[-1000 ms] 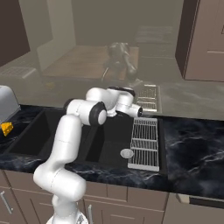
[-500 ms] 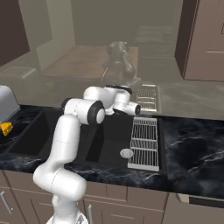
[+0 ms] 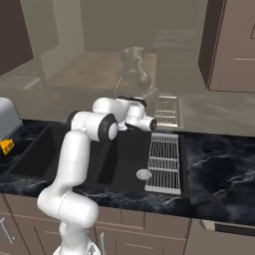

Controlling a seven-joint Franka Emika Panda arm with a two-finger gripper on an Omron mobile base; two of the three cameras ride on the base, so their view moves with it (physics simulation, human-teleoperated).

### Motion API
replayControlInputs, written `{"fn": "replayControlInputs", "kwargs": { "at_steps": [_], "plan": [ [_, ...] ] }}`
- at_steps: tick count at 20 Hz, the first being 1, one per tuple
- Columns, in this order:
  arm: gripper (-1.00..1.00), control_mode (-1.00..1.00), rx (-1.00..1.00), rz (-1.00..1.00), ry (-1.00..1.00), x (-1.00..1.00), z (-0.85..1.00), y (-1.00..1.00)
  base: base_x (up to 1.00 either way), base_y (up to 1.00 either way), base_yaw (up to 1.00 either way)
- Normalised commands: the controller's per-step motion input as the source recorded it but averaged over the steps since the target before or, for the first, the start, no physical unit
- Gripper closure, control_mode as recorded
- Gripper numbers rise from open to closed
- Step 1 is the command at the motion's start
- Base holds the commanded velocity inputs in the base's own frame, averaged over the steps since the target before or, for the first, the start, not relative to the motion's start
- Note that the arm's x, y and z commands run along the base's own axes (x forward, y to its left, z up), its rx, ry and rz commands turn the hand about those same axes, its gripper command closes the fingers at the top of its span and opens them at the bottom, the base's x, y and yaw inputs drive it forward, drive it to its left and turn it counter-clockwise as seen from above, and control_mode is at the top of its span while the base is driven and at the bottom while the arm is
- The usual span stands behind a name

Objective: Turn on the sink faucet. Then move the lime from the counter to the sink. Turn off the sink. Move the vegetable from the sink to the pot next to the stove. Finally move the pot to the front left burner.

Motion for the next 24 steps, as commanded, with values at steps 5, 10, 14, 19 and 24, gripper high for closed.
{"fn": "replayControlInputs", "kwargs": {
  "at_steps": [5,10,14,19,24],
  "plan": [
    [1.0,-1.0,0.0,-0.04,0.0,0.22,-0.25,0.24,0.0,0.0,0.0],
    [1.0,-1.0,0.02,-0.06,0.0,0.31,-0.08,0.04,0.0,0.0,0.0],
    [1.0,-1.0,0.0,-0.09,0.04,0.14,-0.15,-0.04,0.0,0.0,0.0],
    [1.0,-1.0,0.01,-0.05,0.03,0.15,-0.3,-0.33,0.0,0.0,0.0],
    [1.0,-1.0,0.03,0.0,0.0,0.29,-0.34,-0.56,0.0,0.0,0.0]
  ]
}}
